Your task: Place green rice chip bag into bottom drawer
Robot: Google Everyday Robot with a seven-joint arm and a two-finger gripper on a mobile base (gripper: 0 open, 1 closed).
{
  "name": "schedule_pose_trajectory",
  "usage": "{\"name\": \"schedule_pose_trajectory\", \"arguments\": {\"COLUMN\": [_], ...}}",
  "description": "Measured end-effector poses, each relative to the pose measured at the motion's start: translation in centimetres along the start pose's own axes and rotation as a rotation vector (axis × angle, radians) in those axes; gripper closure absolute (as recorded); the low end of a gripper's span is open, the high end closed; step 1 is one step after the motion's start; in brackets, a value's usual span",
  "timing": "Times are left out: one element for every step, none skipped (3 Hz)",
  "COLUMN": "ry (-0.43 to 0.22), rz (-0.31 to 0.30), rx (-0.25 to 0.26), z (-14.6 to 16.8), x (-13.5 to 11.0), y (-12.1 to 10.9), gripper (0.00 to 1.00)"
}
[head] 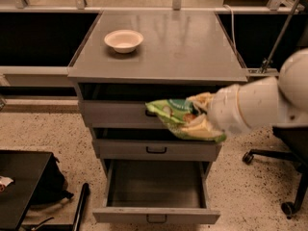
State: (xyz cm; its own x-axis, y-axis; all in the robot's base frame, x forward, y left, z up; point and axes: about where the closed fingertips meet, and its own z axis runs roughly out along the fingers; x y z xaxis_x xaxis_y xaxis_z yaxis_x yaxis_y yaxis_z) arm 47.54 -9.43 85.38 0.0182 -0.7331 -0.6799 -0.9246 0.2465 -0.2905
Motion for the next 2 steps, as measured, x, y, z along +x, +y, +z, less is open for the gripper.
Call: {"name": "schedule_pose_trajectory", "arguments": {"ry": [-0.087,-0.097], "rz": [0.033,0.032], "rx": [-0.018,-0.033], "z": [4.88,5.67], "x": [1.60,1.84], "y": [3.54,4.07], "gripper": [1.00,1.00]}}
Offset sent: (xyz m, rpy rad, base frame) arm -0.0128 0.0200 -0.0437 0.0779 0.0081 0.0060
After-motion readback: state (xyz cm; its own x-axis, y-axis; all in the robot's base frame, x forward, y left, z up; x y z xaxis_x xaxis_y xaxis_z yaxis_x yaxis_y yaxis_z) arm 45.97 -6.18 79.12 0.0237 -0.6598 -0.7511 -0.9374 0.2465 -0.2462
